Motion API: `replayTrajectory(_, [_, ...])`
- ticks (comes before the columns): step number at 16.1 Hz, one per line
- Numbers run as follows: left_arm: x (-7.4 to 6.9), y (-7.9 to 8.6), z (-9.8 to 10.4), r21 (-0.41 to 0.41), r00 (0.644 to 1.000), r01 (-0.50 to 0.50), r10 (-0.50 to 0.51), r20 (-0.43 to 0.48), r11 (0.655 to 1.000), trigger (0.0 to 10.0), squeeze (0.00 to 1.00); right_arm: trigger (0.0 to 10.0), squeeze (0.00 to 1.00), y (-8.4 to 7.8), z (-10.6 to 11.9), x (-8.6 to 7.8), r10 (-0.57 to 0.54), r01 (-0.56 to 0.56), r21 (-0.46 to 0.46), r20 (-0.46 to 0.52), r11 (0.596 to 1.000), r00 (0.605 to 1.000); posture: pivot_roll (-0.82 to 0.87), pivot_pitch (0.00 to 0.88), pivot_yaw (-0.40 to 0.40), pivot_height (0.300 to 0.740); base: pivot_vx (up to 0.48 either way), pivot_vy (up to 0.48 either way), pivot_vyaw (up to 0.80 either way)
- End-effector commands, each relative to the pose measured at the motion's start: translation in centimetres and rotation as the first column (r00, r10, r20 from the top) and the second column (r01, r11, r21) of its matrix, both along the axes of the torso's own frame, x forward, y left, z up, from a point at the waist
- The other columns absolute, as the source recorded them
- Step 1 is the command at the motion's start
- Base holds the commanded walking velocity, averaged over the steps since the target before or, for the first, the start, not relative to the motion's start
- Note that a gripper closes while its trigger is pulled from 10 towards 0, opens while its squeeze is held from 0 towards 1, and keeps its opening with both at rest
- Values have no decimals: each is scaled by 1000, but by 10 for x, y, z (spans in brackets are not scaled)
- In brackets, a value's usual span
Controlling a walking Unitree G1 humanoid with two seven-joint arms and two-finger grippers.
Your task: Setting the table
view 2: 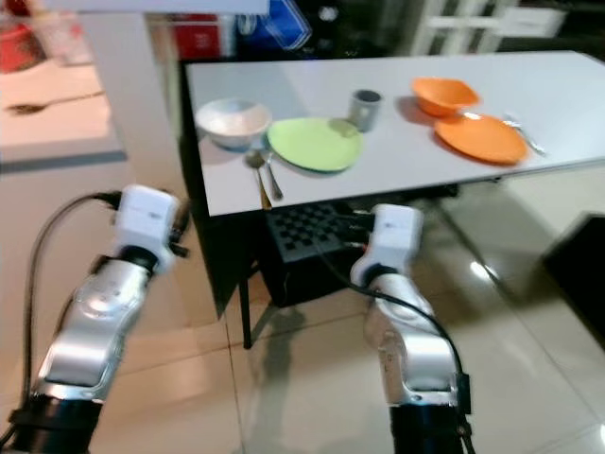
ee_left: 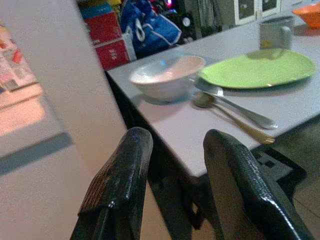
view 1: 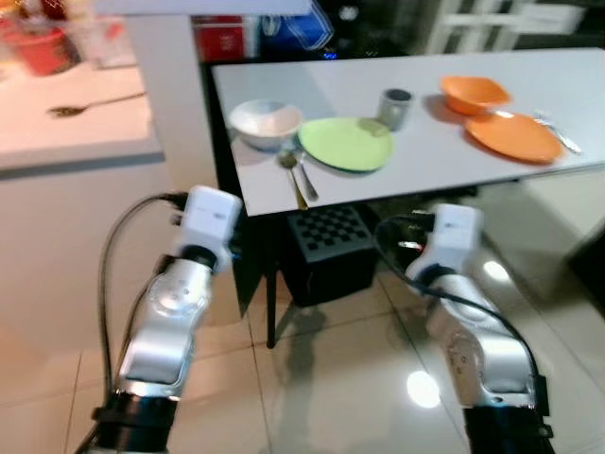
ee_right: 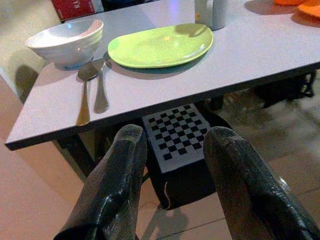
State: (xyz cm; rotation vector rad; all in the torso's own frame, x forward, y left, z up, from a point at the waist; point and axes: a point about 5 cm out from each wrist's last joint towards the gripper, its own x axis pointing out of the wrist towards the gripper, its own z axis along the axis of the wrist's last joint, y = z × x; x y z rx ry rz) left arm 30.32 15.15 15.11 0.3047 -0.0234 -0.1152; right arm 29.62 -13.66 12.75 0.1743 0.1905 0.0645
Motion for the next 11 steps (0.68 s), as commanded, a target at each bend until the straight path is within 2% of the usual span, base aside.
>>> replayTrajectory(1, [1, -10, 4, -5, 1000, 27, -26, 17, 1000, 10000, 0, 10000, 0, -11, 4, 1, -38, 38, -26, 15, 999, 999, 19, 0, -18, 740, 0, 469, -619])
replayTrajectory(11, [0, -10, 5, -11, 1000, 19, -19, 21, 1000, 10000, 0, 10000, 0, -12, 5, 1, -30, 31, -43, 18, 999, 999, 18, 0, -24, 740, 0, 466, -617])
